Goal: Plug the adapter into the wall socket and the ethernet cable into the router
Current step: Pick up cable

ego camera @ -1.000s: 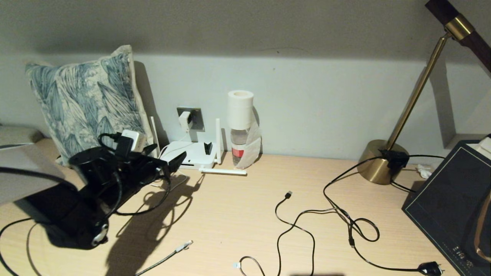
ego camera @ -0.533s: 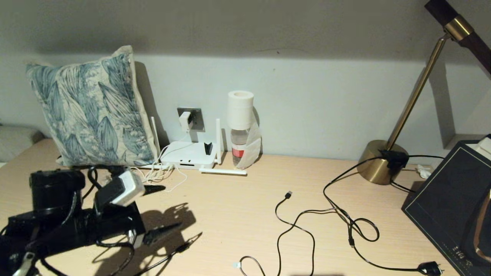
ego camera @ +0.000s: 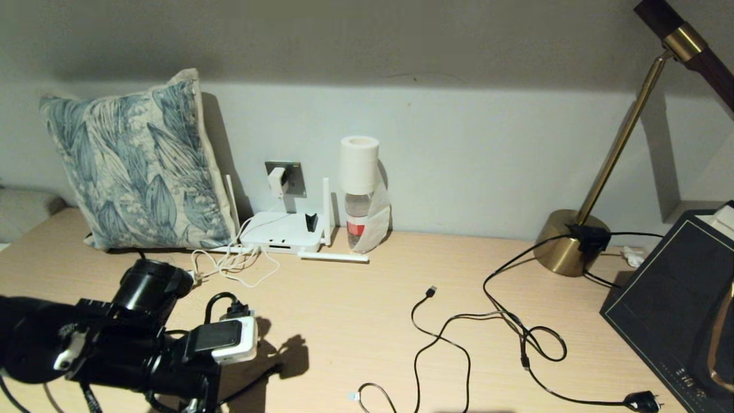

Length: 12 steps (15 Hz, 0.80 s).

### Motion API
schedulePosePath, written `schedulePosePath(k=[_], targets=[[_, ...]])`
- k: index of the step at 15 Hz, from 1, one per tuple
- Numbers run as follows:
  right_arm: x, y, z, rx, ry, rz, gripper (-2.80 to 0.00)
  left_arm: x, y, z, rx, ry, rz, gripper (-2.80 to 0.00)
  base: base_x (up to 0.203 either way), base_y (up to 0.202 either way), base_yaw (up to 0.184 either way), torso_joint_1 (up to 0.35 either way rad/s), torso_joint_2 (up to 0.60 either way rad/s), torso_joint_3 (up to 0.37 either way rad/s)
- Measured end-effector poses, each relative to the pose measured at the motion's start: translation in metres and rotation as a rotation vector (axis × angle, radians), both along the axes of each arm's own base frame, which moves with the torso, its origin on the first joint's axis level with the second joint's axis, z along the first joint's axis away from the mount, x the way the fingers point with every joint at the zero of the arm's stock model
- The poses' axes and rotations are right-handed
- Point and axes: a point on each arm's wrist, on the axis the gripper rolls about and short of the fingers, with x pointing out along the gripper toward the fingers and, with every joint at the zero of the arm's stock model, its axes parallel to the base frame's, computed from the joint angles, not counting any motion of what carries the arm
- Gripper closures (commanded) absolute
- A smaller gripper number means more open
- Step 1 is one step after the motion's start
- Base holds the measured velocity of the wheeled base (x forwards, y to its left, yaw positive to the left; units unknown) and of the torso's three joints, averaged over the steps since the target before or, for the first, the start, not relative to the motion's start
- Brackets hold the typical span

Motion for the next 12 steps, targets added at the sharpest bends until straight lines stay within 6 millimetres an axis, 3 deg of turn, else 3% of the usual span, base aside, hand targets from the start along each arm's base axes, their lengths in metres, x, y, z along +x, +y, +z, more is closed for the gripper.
schedulePosePath(k=[12], targets=[[0.000, 0.000, 0.000, 0.000, 0.000, 0.000, 0.00, 0.027, -0.006, -0.025, 0.023, 0.087, 0.019, -2.80, 0.000, 0.000, 0.000, 0.000, 0.00, 0.000]])
